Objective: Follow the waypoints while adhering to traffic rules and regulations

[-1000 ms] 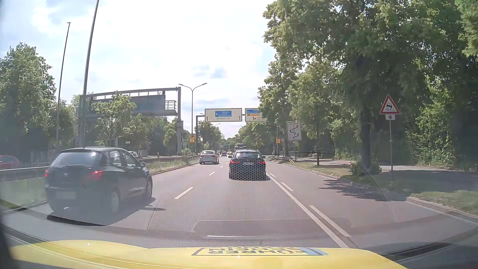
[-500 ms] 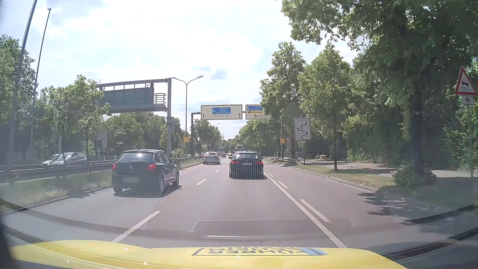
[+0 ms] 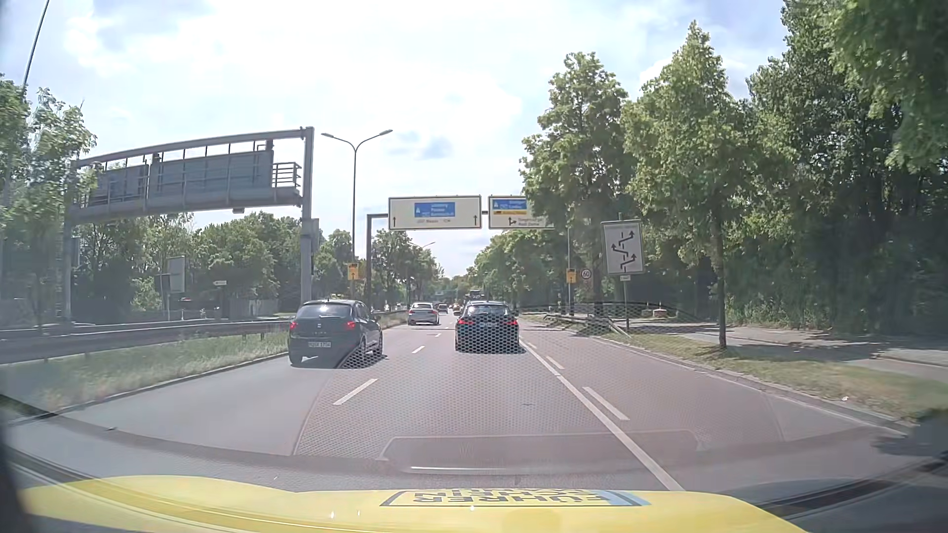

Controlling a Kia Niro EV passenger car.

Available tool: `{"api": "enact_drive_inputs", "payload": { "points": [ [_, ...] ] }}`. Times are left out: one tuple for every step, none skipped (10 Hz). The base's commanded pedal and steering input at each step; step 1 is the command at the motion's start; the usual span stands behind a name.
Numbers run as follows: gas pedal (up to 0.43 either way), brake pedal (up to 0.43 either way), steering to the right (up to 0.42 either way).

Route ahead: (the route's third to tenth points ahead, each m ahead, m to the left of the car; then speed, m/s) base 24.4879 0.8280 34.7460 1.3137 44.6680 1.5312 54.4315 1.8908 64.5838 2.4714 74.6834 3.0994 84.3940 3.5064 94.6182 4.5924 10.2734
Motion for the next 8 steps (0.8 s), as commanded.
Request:
{"api": "enact_drive_inputs", "payload": {
  "points": [
    [0.189, 0.0, -0.004],
    [0.189, 0.0, -0.005],
    [0.189, 0.0, -0.005],
    [0.189, 0.0, -0.006],
    [0.189, 0.0, -0.006],
    [0.189, 0.0, -0.006],
    [0.189, 0.0, -0.006],
    [0.189, 0.0, -0.006]
  ]
}}
